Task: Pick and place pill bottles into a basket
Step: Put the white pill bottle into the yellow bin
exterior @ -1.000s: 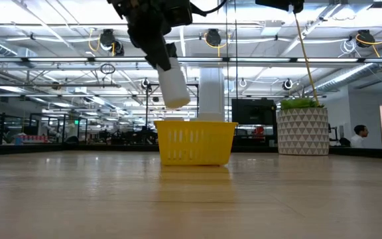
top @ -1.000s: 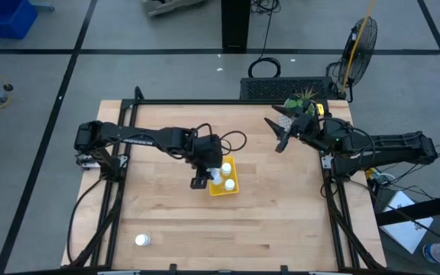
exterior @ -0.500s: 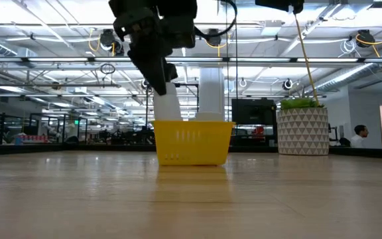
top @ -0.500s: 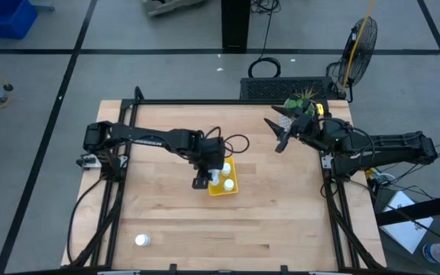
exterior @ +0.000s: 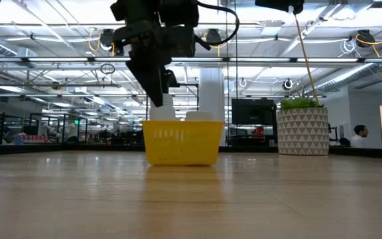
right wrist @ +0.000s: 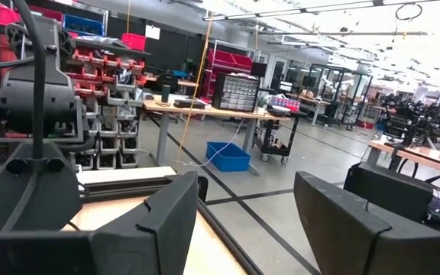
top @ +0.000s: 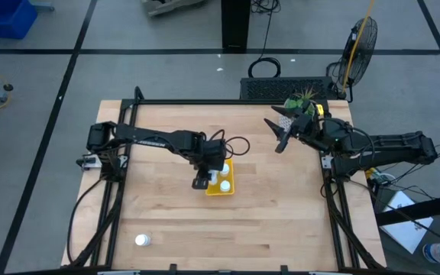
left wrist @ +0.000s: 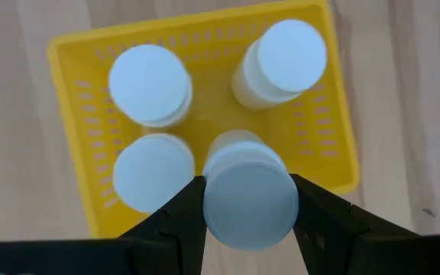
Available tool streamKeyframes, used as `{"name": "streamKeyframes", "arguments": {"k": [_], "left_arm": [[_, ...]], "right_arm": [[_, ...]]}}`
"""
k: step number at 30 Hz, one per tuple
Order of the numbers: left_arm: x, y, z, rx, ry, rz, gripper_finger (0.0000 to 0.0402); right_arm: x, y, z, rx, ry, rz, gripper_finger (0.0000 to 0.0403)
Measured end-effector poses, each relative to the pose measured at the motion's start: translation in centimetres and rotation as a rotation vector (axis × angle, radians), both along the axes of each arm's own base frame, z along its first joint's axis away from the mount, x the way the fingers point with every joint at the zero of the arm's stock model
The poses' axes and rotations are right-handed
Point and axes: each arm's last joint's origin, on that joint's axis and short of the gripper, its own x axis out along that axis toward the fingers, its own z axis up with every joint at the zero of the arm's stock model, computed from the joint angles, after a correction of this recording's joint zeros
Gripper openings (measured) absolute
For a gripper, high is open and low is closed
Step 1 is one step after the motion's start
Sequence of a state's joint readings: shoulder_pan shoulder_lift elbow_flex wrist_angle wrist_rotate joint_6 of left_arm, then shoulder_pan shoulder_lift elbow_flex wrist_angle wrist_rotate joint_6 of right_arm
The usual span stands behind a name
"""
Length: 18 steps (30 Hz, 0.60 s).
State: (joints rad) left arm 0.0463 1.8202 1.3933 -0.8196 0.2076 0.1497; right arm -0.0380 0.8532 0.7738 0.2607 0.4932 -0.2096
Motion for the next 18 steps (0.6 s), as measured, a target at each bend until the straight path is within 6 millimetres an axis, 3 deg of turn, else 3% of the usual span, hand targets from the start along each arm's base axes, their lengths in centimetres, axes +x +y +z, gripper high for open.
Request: {"name": "streamKeyframes", "arguments": {"k": [18], "left_arm": [[0.4,0.1,-1.6,0.033,0.055,0.003,0.0165]], "right_arm": [[0.0,0.0,0.0,0.006,-0.007,0.001,0.0210]]}}
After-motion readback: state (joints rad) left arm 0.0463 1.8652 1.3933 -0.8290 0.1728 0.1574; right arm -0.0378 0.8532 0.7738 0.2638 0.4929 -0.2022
